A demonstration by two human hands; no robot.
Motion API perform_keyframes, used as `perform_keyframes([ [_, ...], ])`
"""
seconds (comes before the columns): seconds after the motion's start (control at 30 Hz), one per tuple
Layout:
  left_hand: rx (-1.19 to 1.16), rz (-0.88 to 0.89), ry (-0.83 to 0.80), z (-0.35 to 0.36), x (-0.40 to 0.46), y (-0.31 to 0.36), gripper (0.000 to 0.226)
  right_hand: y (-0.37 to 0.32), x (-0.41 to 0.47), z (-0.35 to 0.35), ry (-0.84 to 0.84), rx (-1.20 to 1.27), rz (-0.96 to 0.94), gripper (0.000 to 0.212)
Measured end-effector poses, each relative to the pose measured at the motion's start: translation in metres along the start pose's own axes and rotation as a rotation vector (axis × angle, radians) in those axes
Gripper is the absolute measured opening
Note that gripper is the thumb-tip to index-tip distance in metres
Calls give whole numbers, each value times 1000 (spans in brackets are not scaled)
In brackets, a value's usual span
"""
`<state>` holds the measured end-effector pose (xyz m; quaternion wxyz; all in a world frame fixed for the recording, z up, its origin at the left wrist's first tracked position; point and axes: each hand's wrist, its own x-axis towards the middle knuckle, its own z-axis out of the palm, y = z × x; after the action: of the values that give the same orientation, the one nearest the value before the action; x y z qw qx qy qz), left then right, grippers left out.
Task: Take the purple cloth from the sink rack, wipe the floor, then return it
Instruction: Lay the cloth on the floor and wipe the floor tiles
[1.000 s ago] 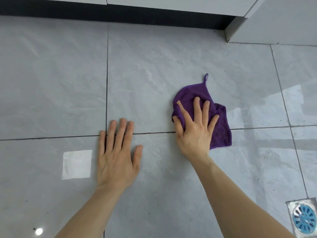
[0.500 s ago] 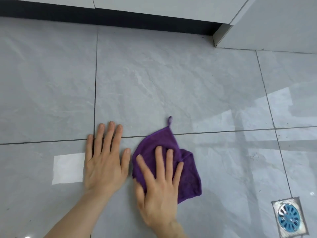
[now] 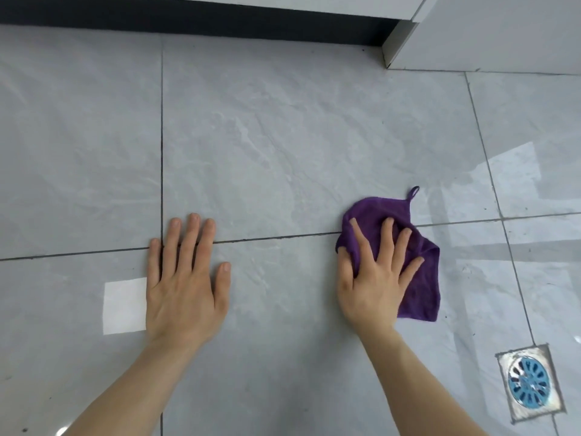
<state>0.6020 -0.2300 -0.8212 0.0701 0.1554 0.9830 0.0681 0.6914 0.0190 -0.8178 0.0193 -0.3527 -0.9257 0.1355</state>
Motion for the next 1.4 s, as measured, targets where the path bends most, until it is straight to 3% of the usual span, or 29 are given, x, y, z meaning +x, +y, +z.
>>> perform_keyframes([
  [0.23, -10, -3, 11, -1, 0, 4, 69, -32, 45, 11, 49, 30, 87, 53],
  [0.43, -13, -6, 22, -2, 1, 3, 70, -84, 3, 17, -105, 76, -359, 53],
  [0.63, -13, 17, 32, -1, -1, 0, 68, -86, -44, 19, -240, 86, -504, 53],
  [0.97, -2, 21, 18, 1, 12, 2, 66, -68, -81, 8, -338, -34, -596, 64],
  [1.27, -2, 27, -9, -1, 3, 1, 72, -47, -97, 8, -310, -71, -707, 64],
  [1.4, -12, 20, 4, -4, 1, -2, 76, -50, -56, 3, -318, -71, -588, 63],
])
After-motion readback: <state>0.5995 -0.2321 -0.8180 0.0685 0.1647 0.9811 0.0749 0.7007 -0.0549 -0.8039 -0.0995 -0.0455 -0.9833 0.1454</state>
